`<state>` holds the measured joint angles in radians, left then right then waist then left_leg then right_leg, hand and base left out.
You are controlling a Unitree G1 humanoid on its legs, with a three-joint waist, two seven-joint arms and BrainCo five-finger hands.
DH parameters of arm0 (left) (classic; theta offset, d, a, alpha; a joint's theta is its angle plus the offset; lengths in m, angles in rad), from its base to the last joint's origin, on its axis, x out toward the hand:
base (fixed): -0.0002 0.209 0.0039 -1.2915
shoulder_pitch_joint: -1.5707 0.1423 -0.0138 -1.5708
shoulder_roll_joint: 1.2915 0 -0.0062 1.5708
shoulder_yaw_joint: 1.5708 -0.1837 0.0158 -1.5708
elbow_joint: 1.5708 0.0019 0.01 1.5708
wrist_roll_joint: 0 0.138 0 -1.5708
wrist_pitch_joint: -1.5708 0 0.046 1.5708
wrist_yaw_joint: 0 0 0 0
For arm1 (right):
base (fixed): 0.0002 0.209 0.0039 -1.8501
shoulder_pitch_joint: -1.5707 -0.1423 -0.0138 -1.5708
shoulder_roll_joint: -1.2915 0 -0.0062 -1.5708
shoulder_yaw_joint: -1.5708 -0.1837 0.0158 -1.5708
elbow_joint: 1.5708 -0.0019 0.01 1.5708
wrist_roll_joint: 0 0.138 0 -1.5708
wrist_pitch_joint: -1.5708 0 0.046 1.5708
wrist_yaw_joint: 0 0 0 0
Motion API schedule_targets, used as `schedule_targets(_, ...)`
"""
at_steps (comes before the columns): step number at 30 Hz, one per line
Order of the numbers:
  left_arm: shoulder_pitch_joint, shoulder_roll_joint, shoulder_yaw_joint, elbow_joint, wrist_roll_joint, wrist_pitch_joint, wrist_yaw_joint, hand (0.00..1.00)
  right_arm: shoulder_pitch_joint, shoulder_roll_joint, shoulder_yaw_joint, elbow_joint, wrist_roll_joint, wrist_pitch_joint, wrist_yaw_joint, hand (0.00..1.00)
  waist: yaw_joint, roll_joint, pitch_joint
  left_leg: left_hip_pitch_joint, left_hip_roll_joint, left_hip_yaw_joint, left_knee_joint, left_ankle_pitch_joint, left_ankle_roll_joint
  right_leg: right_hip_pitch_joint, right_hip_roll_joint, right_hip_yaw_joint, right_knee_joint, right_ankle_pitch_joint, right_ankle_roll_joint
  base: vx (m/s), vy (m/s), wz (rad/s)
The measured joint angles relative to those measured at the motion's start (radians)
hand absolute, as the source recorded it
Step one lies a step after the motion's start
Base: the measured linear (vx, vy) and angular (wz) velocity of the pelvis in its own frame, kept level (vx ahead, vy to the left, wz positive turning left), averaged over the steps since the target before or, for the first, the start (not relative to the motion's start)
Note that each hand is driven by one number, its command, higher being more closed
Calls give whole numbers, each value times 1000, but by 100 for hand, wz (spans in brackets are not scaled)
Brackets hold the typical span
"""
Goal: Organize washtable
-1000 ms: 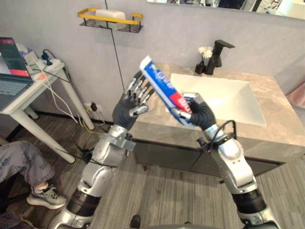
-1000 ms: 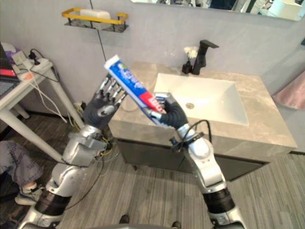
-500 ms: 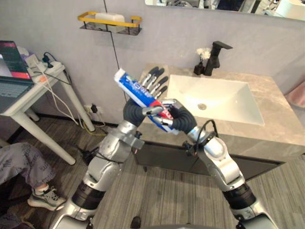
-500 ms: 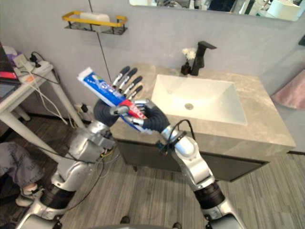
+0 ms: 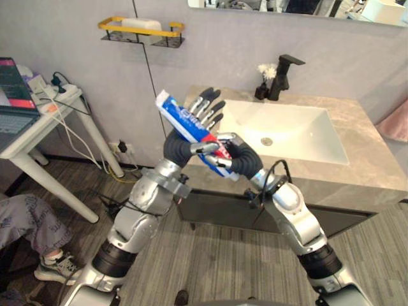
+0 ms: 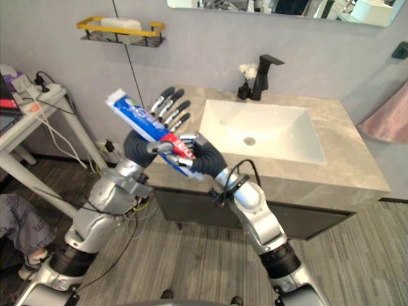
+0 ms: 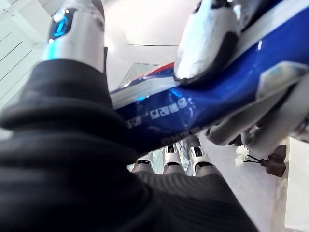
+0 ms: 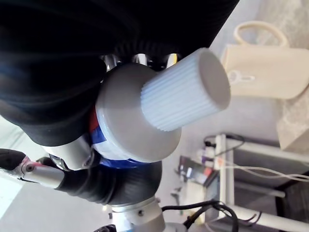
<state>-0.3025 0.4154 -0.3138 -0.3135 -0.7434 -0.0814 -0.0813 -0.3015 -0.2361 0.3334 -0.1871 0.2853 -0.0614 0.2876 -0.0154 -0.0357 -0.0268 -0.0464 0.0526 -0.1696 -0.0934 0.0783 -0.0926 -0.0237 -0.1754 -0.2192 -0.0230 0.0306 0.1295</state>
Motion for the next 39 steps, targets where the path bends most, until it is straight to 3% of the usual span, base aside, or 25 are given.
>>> schedule_targets(14, 0, 4, 58, 0, 9, 8, -7, 0, 65, 13, -18, 17, -11, -2, 18, 100, 0, 0, 0, 0, 0, 4, 0, 0, 0, -1, 0, 2, 0, 0, 0, 0, 0, 0)
schedule_targets(15, 0, 4, 66, 0, 9, 8, -7, 100, 68, 12, -20, 18, -13, -1, 19, 100, -1, 0, 0, 0, 0, 5, 0, 0, 0, -2, 0, 3, 0, 0, 0, 0, 0, 0)
schedule_targets(27, 0, 10, 71, 9, 6, 9, -50, 100, 72, 13, -28, 20, -13, 2, 18, 100, 0, 0, 0, 0, 0, 7, 0, 0, 0, -3, 0, 4, -1, 0, 0, 0, 0, 0)
schedule_targets(38, -1, 11, 68, 9, -31, 10, -45, 100, 71, 34, -11, 19, -14, 7, 18, 100, 0, 0, 0, -1, 0, 10, 0, 0, 0, -5, 0, 7, 0, 1, 0, 0, 0, 0)
schedule_targets(39, -1, 10, 68, 9, -31, 10, -43, 100, 71, 34, -12, 19, -14, 7, 17, 0, 0, 0, 0, -1, 0, 11, 0, 0, 0, -6, 0, 8, 0, 1, 1, 0, 0, -3)
